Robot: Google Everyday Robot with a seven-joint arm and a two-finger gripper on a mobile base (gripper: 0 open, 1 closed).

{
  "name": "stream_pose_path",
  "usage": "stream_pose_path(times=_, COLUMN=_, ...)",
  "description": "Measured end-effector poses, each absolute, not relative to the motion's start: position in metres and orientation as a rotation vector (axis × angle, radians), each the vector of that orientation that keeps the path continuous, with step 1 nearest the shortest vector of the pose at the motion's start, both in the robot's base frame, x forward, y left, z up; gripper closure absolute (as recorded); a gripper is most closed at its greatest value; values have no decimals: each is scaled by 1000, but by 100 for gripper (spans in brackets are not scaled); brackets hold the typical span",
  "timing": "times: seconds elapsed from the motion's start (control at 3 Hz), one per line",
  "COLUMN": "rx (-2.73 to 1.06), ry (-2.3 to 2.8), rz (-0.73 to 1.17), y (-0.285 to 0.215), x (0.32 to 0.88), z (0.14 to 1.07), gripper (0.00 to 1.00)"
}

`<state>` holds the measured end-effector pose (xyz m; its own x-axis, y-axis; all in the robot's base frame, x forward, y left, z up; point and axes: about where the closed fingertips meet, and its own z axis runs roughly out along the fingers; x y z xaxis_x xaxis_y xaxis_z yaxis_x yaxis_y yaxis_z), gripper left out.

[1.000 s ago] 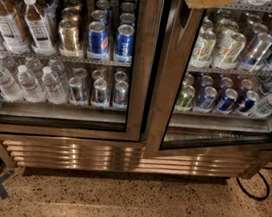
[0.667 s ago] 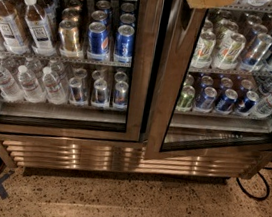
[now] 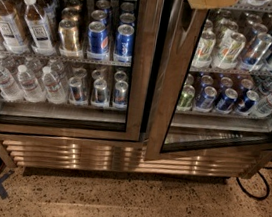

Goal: Open right fridge door

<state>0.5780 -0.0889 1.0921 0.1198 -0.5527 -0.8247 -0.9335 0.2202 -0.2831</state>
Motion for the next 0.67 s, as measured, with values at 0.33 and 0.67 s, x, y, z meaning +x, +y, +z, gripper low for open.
stream_pose_path(times=0.33, rx=-1449, ry=1552, rz=507, y=-90, x=578, z=1092, gripper=100)
stream_pose_path(times=0.67, rx=-1435, ry=1566, rz=502, y=-93, x=570, z=1093, gripper=100)
